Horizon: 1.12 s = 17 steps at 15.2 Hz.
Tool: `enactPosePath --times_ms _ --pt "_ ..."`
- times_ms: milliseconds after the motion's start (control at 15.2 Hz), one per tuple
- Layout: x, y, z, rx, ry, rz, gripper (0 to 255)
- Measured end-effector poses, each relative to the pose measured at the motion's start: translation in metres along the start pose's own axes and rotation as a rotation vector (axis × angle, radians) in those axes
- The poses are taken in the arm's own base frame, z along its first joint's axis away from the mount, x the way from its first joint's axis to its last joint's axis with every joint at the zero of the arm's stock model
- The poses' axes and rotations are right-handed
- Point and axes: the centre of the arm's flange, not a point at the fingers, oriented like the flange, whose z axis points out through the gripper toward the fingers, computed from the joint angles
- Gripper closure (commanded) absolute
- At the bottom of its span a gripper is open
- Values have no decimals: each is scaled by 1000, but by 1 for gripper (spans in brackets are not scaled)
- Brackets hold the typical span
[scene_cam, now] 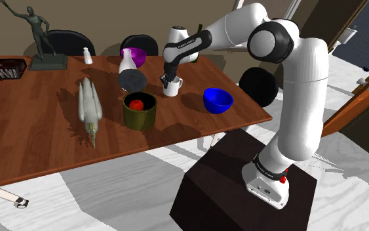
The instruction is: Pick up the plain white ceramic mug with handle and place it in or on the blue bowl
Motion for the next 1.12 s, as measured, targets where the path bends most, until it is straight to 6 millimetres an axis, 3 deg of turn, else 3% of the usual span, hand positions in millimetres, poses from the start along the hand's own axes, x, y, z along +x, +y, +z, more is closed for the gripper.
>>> enactPosePath --times_ms 1122 --pt "7 0 -90 0 0 0 255"
